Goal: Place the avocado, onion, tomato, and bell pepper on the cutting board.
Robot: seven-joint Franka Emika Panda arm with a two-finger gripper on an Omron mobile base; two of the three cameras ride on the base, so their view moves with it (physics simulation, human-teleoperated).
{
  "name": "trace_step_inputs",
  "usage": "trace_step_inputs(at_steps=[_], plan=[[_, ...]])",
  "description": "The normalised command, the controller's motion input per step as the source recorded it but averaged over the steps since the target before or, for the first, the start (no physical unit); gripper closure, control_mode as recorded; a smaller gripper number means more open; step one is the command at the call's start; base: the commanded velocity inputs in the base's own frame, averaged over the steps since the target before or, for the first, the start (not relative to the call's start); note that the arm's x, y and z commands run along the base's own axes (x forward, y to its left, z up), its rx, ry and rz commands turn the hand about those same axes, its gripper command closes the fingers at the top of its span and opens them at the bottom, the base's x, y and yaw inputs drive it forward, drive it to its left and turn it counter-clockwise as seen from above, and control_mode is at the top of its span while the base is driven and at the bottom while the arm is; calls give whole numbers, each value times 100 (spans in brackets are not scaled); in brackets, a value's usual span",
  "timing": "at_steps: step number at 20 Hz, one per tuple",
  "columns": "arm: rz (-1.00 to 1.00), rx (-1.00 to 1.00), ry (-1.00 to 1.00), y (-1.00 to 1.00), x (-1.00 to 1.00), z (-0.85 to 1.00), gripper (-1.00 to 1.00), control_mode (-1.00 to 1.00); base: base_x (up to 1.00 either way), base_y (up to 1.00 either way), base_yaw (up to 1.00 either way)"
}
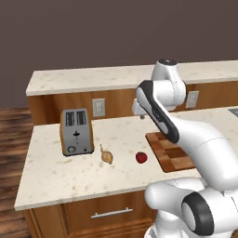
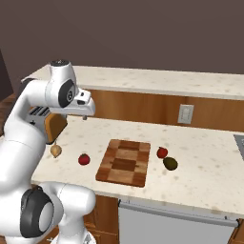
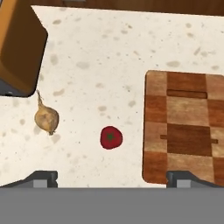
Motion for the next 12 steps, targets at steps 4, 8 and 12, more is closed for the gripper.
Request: trace_step_inputs(at_steps=[4, 8, 12], plan=[[0, 0, 7, 7, 0, -34, -100, -100, 0, 0, 0], [0, 0, 3, 4, -2, -27, -100, -100, 0, 0, 0], [0, 0, 2, 7, 1, -27, -100, -100, 0, 0, 0]])
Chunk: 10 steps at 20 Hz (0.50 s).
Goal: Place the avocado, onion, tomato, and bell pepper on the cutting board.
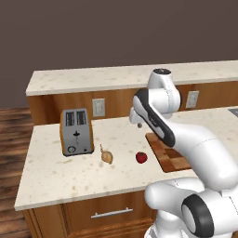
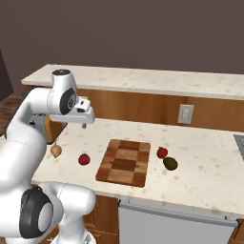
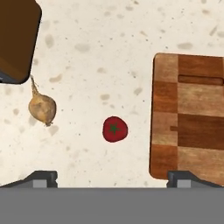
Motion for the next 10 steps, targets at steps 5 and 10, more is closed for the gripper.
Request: trace_step_inputs(at_steps=[5, 10], plan=[[0, 0, 0, 1, 1, -23, -100, -100, 0, 0, 0], [0, 0, 0, 1, 0, -25, -100, -100, 0, 0, 0]])
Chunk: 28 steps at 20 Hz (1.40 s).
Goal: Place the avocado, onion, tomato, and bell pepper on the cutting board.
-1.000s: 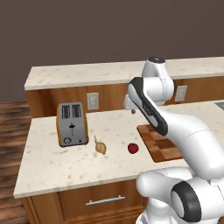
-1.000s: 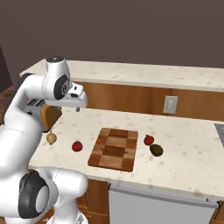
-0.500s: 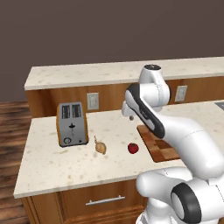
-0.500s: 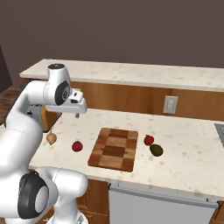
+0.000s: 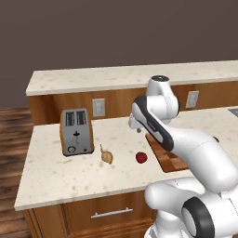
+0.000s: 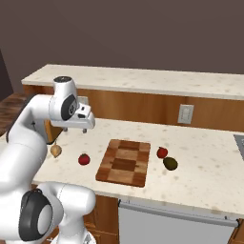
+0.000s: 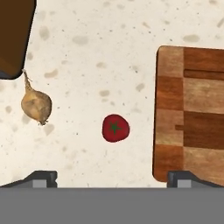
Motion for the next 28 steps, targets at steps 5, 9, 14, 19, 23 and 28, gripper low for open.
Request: trace_step_inputs(at_steps=[5, 9, 14, 19, 23, 28], plan=[[0, 0, 1, 3, 0, -30, -100, -100, 0, 0, 0], [0, 0, 2, 0, 1, -34, -100, -100, 0, 0, 0], [0, 0, 2, 1, 2, -36, -100, -100, 0, 0, 0], [0, 0, 0, 0, 8, -29, -100, -100, 0, 0, 0], [0, 0, 0, 0, 11, -22, -100, -100, 0, 0, 0], [0, 0, 0, 0, 11, -16, -100, -100, 0, 0, 0]])
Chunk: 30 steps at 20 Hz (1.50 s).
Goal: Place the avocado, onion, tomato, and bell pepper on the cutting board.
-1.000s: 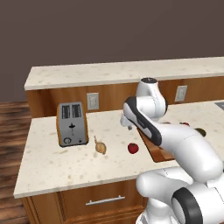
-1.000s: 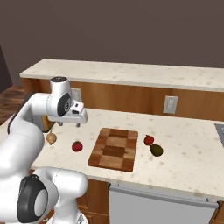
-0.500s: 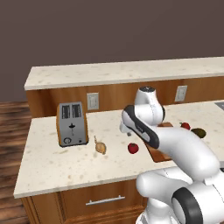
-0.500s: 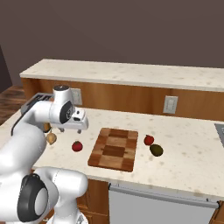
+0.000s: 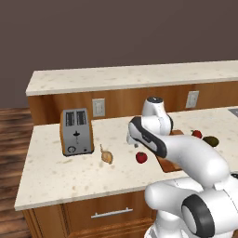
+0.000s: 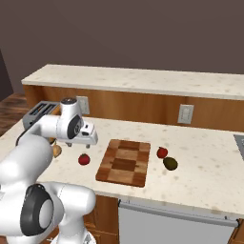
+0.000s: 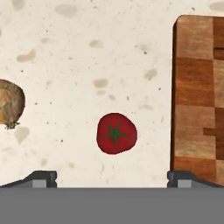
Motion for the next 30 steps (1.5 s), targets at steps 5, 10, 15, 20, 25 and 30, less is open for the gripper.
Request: trace_step_inputs(at_steps=[5, 10, 15, 20, 25, 30], plan=[[0, 2, 1, 0, 0, -11, -100, -100, 0, 0, 0], [0, 0, 0, 0, 1, -21, -100, -100, 0, 0, 0], [0, 0, 2, 0, 7, -27, -100, -100, 0, 0, 0], [0, 0, 1, 0, 8, -22, -100, -100, 0, 0, 0], [0, 0, 0, 0, 9, -16, -100, -100, 0, 0, 0], [0, 0, 0, 0, 2, -22, -100, -100, 0, 0, 0]])
